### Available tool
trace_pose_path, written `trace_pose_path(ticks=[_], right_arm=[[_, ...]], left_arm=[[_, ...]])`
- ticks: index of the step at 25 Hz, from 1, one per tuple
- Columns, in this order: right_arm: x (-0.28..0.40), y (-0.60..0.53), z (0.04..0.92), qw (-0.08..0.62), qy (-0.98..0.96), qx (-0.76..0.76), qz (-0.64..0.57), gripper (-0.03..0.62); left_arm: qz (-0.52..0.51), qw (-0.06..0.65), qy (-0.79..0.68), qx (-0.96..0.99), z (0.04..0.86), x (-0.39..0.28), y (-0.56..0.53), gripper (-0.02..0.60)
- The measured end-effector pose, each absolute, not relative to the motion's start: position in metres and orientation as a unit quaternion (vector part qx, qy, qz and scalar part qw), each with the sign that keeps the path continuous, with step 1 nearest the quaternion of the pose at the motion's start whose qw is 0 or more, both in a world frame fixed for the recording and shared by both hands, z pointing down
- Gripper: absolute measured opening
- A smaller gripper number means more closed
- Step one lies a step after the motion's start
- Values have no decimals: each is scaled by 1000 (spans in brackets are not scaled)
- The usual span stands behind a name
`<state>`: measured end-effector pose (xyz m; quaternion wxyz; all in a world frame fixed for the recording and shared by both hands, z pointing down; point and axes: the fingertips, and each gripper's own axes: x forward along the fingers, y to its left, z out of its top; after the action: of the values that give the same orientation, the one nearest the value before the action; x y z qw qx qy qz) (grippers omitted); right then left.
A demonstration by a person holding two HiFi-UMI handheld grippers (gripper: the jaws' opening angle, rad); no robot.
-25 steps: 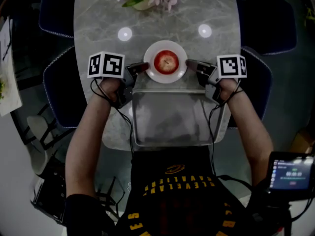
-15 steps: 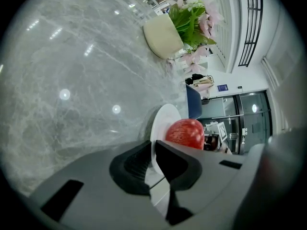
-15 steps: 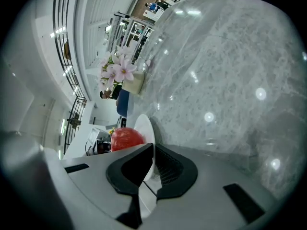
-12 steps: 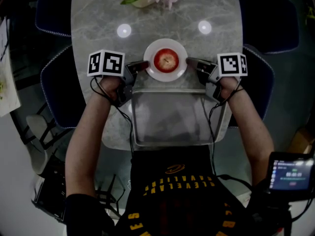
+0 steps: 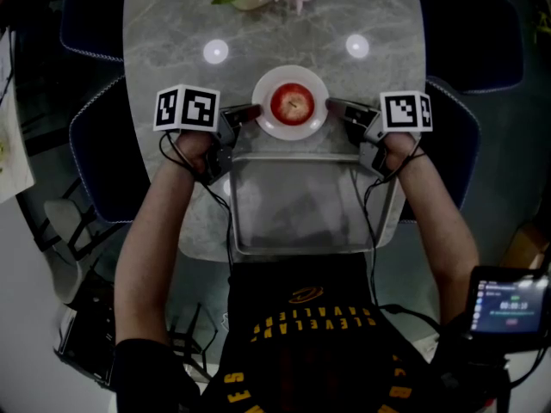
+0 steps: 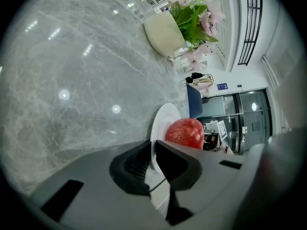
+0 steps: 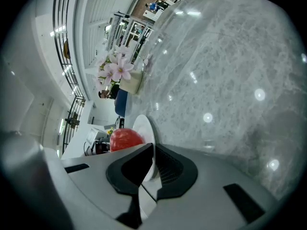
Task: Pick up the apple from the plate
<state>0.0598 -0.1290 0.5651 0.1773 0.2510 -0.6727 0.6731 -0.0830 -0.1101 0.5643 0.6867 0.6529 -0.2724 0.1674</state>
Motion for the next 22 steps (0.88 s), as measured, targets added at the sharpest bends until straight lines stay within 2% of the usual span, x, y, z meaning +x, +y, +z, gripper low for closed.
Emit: trace_pose_path(ticks=[18, 22], right_arm=[[72, -139, 574, 196, -709, 264, 623, 29], [78, -145, 570, 194, -725, 273, 602, 29]], left_arm=[[194, 661, -316, 653, 576, -101, -114, 34], [208, 625, -340, 671, 572, -113, -120, 34]])
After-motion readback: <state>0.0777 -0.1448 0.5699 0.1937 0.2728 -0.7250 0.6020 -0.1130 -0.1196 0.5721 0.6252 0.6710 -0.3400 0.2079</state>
